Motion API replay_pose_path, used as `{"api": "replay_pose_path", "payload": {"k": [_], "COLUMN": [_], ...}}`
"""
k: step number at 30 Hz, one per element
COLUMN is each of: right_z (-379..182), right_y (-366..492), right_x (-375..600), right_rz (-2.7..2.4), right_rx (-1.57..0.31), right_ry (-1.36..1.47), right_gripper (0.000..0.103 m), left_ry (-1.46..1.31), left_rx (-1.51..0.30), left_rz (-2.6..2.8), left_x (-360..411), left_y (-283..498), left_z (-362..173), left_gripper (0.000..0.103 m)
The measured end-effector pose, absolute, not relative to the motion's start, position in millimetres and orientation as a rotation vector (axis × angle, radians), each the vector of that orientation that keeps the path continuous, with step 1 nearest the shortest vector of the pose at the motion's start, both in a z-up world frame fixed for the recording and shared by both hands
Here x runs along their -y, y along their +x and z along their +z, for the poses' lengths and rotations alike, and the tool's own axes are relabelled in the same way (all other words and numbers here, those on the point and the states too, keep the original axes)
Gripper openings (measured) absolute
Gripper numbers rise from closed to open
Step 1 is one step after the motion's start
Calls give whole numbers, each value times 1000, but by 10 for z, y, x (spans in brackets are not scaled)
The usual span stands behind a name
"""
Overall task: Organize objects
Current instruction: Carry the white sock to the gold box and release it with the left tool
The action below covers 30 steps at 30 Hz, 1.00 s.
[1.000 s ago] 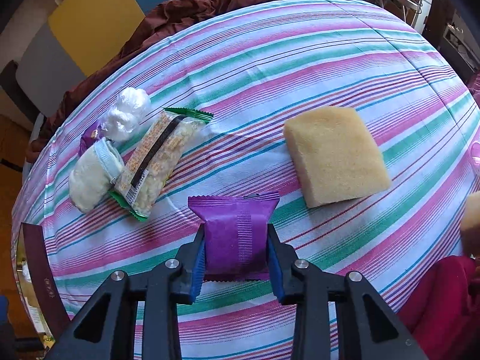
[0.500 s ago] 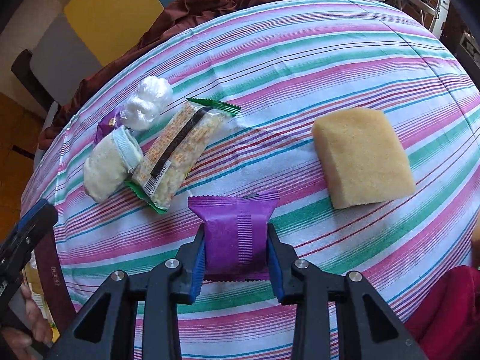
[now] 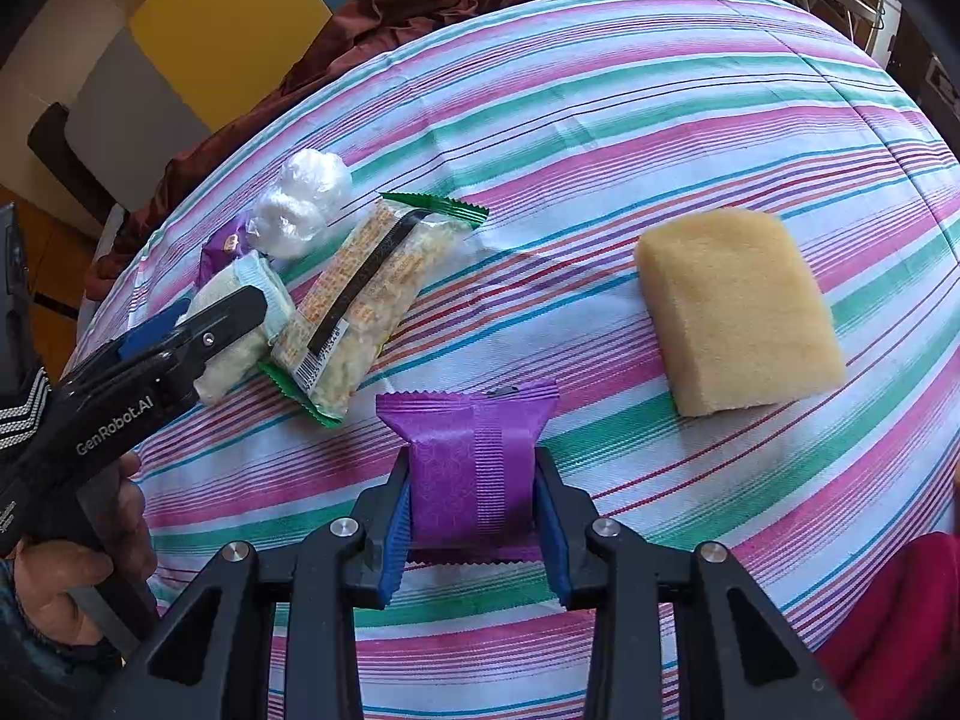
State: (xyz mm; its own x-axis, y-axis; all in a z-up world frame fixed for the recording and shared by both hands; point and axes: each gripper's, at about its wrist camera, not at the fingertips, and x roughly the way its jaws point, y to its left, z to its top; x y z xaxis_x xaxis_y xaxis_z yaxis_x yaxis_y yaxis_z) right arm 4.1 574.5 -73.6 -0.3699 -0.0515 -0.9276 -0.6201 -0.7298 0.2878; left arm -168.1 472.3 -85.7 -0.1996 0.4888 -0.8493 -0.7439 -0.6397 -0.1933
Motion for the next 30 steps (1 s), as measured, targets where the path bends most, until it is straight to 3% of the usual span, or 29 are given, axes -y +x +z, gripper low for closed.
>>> {"api": "replay_pose_path", "payload": {"k": [1,4,11,20,30], "right_z": [-734,-724,-701,-651,-587], "right_y": [37,28,12,7,-70], "right_x": [-5743,-5736,-5719,-5683,-5567], "right_rz": [2154,2155,2152,2152,2150], "right_rx": [-888,-872,-826,-756,-669], "right_ry": [-1493,-1497,-1513,-1530,-1551], "right_gripper": [37,37,36,36,35], "left_ry": [-1244,-1222,-1252,-1135,-1089], "left_rx": [-285,-269,-225,-309,-295], "left_rz": [1907,1930,1995,2075,2104], "left_x": [-4694,-4598,-4144,-3662,-3542], "left_y": [-1664,-1538,-1157,-336,-261], "left_z": [-867,-837,-801,-795,-918], "left_gripper": [61,58,57,57,53]}}
